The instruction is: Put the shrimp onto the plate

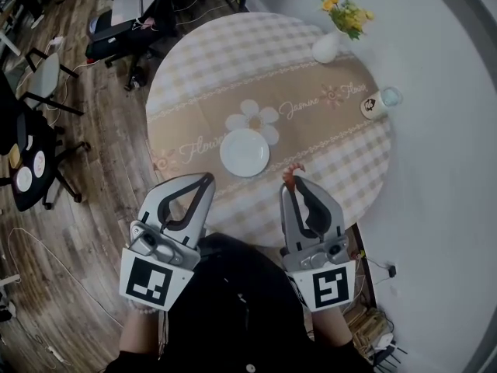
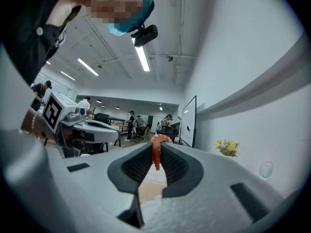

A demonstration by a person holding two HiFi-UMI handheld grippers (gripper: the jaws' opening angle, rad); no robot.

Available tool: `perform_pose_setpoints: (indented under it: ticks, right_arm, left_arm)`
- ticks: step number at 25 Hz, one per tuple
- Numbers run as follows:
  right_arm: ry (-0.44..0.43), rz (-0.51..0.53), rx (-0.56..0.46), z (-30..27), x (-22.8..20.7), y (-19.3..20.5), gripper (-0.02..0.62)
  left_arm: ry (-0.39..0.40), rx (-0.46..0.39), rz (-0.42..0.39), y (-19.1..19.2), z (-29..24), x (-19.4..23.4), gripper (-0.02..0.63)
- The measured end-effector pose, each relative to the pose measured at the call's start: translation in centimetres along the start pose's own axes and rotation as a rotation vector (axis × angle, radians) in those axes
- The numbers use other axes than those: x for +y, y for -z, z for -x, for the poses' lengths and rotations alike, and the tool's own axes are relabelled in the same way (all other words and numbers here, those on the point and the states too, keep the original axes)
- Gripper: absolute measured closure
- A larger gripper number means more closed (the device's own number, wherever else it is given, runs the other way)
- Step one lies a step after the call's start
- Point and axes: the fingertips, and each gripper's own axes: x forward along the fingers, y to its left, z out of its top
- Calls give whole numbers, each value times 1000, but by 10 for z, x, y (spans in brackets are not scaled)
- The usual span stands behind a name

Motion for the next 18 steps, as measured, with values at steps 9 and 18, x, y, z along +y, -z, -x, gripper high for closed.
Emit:
perform_pose_setpoints:
  ticks: [9,18]
  right_arm:
    - [-49,-31,21,3,1,4,555]
    - [-104,-20,21,-3,3,11,555]
  left_arm:
    - [-45,4,5,-4,1,-6,606]
    - [-79,11,11,-1,0,-5,606]
